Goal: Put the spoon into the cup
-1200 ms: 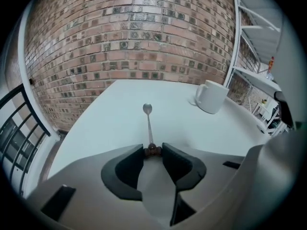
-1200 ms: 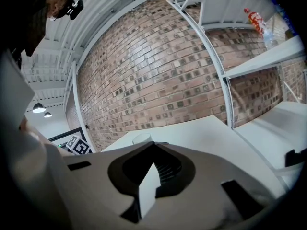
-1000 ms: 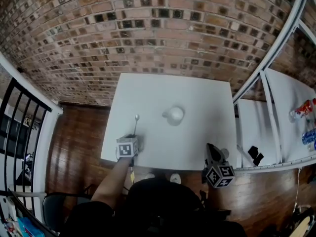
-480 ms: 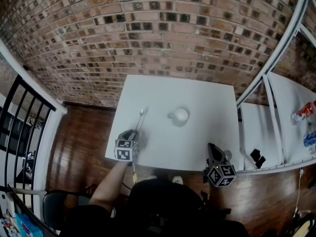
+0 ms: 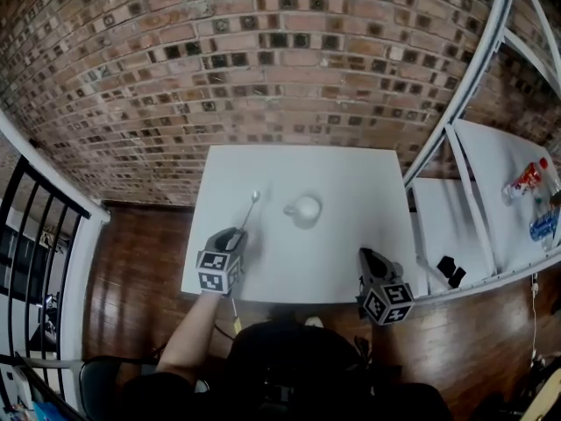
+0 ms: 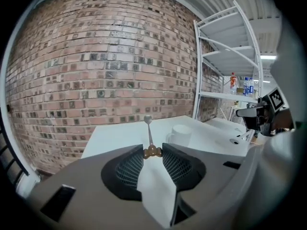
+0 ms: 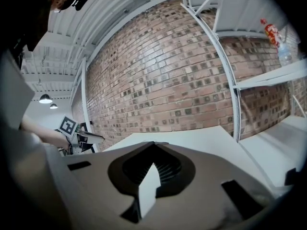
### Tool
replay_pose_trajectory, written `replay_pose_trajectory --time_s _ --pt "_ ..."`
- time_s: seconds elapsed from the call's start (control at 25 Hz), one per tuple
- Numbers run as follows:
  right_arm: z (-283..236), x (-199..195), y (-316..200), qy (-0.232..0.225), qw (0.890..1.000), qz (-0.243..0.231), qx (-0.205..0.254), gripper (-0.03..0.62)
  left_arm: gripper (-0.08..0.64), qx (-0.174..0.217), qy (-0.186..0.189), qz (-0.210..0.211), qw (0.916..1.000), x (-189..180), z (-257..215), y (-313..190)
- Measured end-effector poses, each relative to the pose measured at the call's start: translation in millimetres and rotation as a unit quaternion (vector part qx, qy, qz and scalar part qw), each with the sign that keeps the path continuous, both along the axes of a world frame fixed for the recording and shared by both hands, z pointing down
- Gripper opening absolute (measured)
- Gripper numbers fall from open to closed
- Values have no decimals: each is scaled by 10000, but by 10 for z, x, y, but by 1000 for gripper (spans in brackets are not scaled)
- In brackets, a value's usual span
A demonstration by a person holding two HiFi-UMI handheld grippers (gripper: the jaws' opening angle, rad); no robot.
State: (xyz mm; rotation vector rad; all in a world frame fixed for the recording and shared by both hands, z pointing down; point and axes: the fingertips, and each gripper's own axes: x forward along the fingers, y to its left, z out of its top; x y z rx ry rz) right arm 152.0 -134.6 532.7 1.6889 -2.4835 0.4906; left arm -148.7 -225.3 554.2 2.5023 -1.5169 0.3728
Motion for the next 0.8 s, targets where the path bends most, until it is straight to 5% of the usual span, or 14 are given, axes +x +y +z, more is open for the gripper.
replay_pose_trajectory --time_s 0.48,0.8 --pt "-77 290 123 -101 9990 419 106 5 129 -56 112 881 9960 756 -100 -105" --pt "-71 471 164 -215 9973 679 173 5 129 -361 -296 1458 9882 1172 49 -125"
